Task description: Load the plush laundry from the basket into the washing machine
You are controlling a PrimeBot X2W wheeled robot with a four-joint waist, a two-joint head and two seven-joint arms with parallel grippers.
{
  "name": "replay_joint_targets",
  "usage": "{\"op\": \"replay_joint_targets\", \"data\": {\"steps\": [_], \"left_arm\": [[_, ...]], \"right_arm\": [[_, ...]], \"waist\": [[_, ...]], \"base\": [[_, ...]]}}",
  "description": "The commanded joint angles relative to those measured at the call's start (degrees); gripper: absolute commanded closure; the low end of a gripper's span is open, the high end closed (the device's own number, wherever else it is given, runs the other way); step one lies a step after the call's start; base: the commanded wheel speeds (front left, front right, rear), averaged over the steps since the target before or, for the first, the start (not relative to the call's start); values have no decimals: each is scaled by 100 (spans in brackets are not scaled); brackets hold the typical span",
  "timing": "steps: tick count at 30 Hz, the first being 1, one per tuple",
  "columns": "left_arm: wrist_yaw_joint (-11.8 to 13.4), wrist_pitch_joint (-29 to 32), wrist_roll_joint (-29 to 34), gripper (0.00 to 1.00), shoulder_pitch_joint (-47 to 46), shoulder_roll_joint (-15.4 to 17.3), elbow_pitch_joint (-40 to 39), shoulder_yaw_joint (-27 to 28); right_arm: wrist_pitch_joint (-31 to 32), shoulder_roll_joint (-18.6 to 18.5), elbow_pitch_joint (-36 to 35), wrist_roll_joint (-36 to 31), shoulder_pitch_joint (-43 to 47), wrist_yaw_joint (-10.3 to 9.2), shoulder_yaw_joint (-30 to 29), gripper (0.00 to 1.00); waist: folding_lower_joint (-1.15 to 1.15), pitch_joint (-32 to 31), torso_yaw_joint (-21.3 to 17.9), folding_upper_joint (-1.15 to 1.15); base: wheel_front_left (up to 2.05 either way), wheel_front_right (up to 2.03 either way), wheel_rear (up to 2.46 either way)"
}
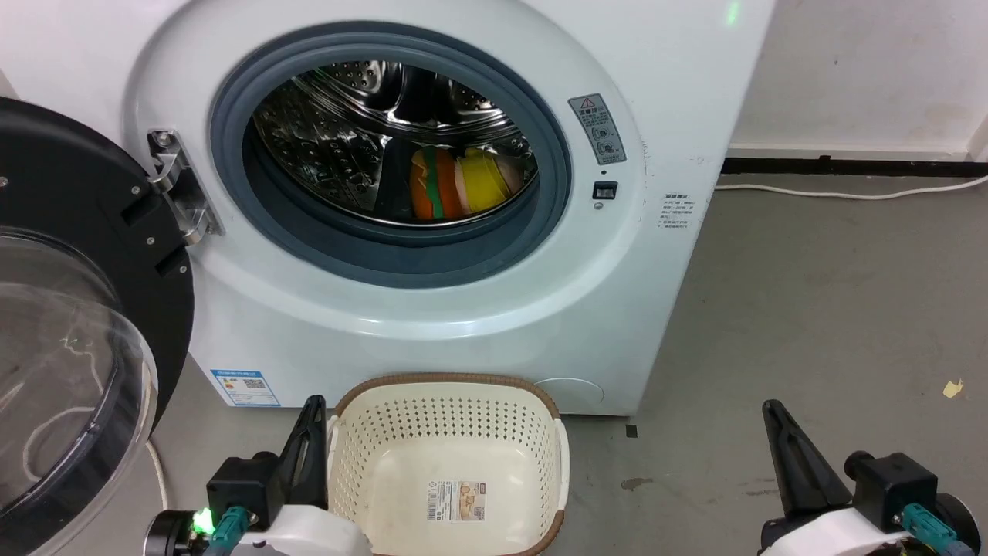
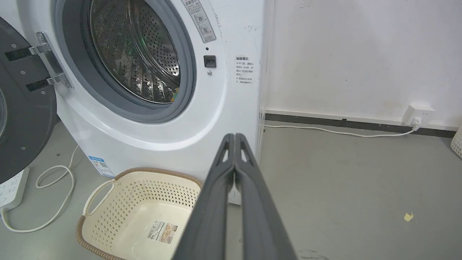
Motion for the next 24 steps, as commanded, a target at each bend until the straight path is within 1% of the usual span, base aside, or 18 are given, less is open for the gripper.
{"op": "replay_joint_targets", "data": {"steps": [1,24], "left_arm": [[-32,24,52,100,-55,-4,-32,19],[-97,293,267,100,-94,-8,-109,164]], "right_arm": [[15,8,-38,-37,-77,2,-7,100],[286,11,-81,-237,-180,3,-35,100]], "waist": [[0,-1,0,0],[0,-63,6,0]], "base": [[0,0,0],[0,0,0]]}}
